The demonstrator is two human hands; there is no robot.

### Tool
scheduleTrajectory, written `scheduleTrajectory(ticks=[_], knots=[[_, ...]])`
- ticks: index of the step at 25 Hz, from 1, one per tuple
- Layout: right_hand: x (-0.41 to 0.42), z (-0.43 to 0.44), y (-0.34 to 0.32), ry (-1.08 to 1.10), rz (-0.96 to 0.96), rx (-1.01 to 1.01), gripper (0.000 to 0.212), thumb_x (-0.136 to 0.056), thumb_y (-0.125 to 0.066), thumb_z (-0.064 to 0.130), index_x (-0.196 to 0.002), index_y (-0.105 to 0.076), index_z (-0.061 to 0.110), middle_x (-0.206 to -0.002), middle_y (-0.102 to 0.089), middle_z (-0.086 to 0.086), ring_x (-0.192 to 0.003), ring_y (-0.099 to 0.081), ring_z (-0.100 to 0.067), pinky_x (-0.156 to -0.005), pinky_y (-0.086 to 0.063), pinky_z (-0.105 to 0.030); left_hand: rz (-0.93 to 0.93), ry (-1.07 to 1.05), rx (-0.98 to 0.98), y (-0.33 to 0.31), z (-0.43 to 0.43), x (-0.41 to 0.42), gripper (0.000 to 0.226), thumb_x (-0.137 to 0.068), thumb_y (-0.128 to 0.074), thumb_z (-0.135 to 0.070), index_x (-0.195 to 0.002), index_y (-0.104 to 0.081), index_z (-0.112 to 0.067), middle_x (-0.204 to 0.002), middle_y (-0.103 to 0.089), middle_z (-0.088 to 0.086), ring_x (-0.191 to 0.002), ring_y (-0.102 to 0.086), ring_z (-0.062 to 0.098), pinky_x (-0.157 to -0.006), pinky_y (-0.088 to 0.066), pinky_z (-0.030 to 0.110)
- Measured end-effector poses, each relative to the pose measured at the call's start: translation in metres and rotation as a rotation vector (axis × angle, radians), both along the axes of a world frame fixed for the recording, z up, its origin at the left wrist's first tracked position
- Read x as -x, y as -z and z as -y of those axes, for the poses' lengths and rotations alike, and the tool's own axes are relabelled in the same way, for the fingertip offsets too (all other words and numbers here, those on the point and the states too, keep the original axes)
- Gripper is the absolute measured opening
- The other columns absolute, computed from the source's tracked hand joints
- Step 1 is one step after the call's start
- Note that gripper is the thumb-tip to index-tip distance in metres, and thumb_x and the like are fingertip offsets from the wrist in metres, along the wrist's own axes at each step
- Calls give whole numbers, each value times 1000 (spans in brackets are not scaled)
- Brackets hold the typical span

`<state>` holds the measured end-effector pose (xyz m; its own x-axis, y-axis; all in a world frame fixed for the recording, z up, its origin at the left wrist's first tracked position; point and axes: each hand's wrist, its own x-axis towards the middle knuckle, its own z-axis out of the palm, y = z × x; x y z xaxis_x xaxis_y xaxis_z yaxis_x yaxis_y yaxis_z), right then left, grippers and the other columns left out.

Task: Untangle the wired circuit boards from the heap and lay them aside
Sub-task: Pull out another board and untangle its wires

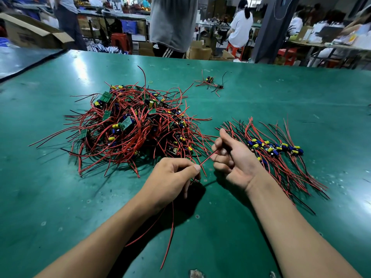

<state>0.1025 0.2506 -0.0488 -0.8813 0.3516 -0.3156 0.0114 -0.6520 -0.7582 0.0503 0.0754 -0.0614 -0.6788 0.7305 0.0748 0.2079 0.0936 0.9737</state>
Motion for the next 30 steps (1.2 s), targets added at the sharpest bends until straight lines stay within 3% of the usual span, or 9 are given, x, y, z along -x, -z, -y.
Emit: scheduleTrajectory(ticks=[5, 7, 10, 14, 17, 21, 25, 28, 30], knots=[[0, 22, 8, -116, -4, -489, 53, -82, -62, 62, -97, -77, 13, -55, -37, 7, -40, -28, -4, -35, -25, -16, -1, -76, 6, 3, -1, 0, 28, -96, -60, -21, -74, -69, -6, -48, -48, 9, -45, -44, 20, -50, -32, 31], [-1, 34, 14, -225, -8, -618, 49, -88, -66, 56, -99, -76, 10, -62, -56, -4, -52, -48, -16, -52, -41, -26, 28, -87, -31, 3, -2, 0, 28, -96, -58, -16, -73, -67, -3, -51, -55, -3, -47, -48, 15, -51, -36, 26], [-1, 36, 16, -203, 0, -768, 43, -97, -62, 46, -93, -76, 5, -83, -69, -26, -74, -58, -24, -74, -43, -38, 47, -78, -52, 2, -3, 2, 28, -96, -58, -10, -71, -70, -4, -61, -64, -18, -62, -60, -6, -60, -43, 19], [-1, 17, 12, -60, 120, -1051, 47, -100, -53, 49, -90, -79, 12, -48, -57, 20, -47, -51, 6, -53, -33, -11, 58, -48, -19, 0, -1, 1, 31, -96, -59, -16, -68, -64, -3, -44, -49, 5, -41, -42, 20, -49, -33, 28], [-1, 2, 16, 111, 134, -1072, 44, -101, -53, 46, -92, -78, 11, -40, -46, 17, -40, -44, 1, -52, -28, -21, 76, -3, -12, -3, 0, 0, 31, -97, -56, -16, -70, -62, 0, -44, -49, 8, -42, -44, 22, -50, -36, 27], [3, -3, 21, 281, 99, -1106, 46, -102, -50, 50, -87, -78, 17, -54, -31, -6, -47, -30, -13, -54, -25, -28, 91, 36, 12, -4, -2, 1, 32, -98, -55, -17, -74, -62, 3, -46, -51, 10, -44, -46, 22, -51, -38, 24], [4, -1, 23, 238, 64, -868, 51, -94, -55, 62, -86, -78, 18, -61, -31, -3, -46, -28, -12, -47, -24, -27, 148, 40, -25, -3, 1, 2, 30, -98, -53, -22, -75, -67, -9, -50, -57, 9, -43, -52, 20, -48, -39, 22], [4, -2, 16, 244, 105, -686, 100, -67, -58, 90, -104, -66, -2, -59, -30, 3, -40, -25, -8, -41, -20, -18, 309, 3, -83, -8, 0, 5, 28, -95, -53, -36, -89, -70, -15, -65, -67, 12, -47, -55, 22, -47, -42, 23], [4, -3, 14, 256, 104, -651, 109, -55, -55, 98, -103, -68, 1, -58, -35, 6, -38, -28, -7, -39, -22, -16, 445, 19, -102, -14, 0, 8, 36, -86, -55, -42, -102, -68, -13, -71, -70, 13, -48, -55, 23, -50, -42, 27]])
